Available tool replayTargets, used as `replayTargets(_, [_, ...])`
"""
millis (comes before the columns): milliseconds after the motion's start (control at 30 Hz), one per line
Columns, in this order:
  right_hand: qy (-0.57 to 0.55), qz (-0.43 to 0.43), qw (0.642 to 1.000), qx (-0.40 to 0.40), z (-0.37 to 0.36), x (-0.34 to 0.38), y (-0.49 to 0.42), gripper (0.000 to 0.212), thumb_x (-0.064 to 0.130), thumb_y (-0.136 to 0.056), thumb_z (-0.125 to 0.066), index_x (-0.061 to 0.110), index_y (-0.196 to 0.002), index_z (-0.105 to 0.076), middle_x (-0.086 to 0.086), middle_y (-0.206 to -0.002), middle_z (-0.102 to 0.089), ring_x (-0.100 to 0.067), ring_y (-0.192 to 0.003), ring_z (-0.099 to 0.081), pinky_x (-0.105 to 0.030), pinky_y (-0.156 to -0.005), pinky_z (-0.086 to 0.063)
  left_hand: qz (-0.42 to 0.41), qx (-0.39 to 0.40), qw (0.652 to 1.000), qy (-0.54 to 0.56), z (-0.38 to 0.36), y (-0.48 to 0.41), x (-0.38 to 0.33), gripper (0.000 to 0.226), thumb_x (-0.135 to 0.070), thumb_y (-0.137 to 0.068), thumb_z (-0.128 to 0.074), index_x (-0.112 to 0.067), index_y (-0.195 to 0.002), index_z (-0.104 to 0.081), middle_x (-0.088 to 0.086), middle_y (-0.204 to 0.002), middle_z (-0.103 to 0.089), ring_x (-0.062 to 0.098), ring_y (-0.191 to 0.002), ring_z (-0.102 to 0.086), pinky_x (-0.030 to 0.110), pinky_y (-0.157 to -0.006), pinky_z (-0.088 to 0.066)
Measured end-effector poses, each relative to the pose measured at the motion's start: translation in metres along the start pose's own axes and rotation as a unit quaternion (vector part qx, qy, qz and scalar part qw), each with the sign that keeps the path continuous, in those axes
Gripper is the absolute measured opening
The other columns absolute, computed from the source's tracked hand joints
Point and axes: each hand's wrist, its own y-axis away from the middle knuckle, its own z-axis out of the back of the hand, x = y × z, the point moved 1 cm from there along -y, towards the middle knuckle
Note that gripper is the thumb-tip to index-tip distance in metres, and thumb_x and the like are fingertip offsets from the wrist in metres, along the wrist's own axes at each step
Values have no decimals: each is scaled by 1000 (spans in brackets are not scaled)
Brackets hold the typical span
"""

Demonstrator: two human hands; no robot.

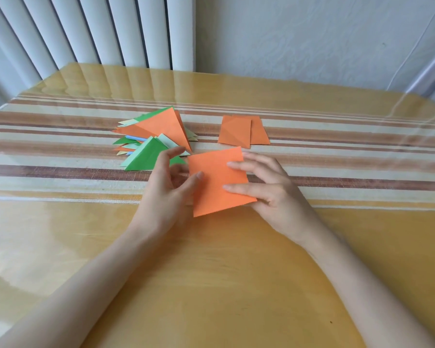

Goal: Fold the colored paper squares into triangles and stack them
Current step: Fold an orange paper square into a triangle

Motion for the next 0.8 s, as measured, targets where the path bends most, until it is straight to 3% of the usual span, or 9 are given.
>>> replayTargets(100, [102, 14, 994, -39, 7, -5, 2, 37, -4, -74, -58, 14, -100, -76, -8, -111, -67, -27, -116, -47, -40, -95, -44, -150, -5, 963, -222, 7, 4, -1, 38, -29, -90, -58, -20, -127, -50, -8, -118, -55, 8, -110, -52, 15, -93, -38])
replayTargets(233, [184, 0, 983, 13, 4, -5, 7, 36, -8, -68, -72, 11, -98, -76, -6, -91, -64, -24, -98, -48, -35, -88, -40, -211, 104, 911, -338, 10, 12, 3, 42, -52, -88, -51, -24, -116, -64, -12, -125, -54, 6, -116, -50, 30, -95, -39])
replayTargets(300, [171, -9, 984, 44, 1, -4, 10, 32, -3, -70, -74, 12, -98, -75, -4, -88, -63, -24, -90, -51, -32, -81, -41, -211, 157, 886, -383, 9, 12, 8, 55, -63, -82, -48, -27, -121, -62, -13, -131, -53, 5, -119, -48, 27, -97, -33])
replayTargets(367, [138, -28, 988, 69, 1, 0, 11, 26, 8, -75, -69, 14, -99, -74, -2, -88, -63, -24, -83, -58, -36, -69, -51, -212, 189, 868, -406, 7, 9, 11, 56, -62, -83, -46, -27, -124, -62, -11, -133, -54, 7, -119, -48, 23, -97, -31])
replayTargets(433, [105, -38, 990, 86, 2, 3, 10, 25, 15, -80, -64, 15, -102, -74, -1, -90, -63, -23, -81, -62, -39, -60, -54, -222, 200, 860, -413, 6, 6, 13, 48, -54, -88, -45, -23, -118, -66, -9, -126, -61, 10, -114, -56, 30, -98, -40])
replayTargets(533, [102, -38, 989, 96, 2, 3, 12, 25, 23, -87, -57, 17, -104, -74, 0, -94, -65, -21, -81, -64, -39, -59, -55, -256, 182, 849, -424, 4, 6, 11, 38, -41, -93, -44, -20, -105, -74, -6, -114, -69, 14, -103, -64, 36, -89, -51])
replayTargets(633, [44, -88, 991, 86, 2, 2, 22, 32, 33, -91, -52, 17, -108, -73, 4, -106, -66, -14, -95, -64, -34, -77, -55, -267, 174, 853, -414, 4, 6, 10, 37, -40, -93, -45, -18, -98, -76, -6, -107, -72, 16, -98, -66, 36, -85, -53])
replayTargets(700, [-56, -144, 986, 63, 3, 1, 26, 30, 31, -91, -55, 13, -107, -74, 4, -108, -66, -7, -103, -61, -21, -91, -47, -239, 169, 881, -373, 3, 6, 8, 38, -43, -91, -48, -16, -94, -75, -7, -100, -72, 15, -92, -66, 34, -81, -53])
replayTargets(800, [-138, -201, 968, 50, 3, 3, 19, 25, 28, -92, -58, 8, -86, -72, 0, -97, -64, -7, -91, -59, -14, -83, -43, -173, 157, 926, -296, 3, 7, 7, 31, -39, -84, -60, -12, -90, -74, -11, -93, -71, 2, -84, -65, 26, -78, -52])
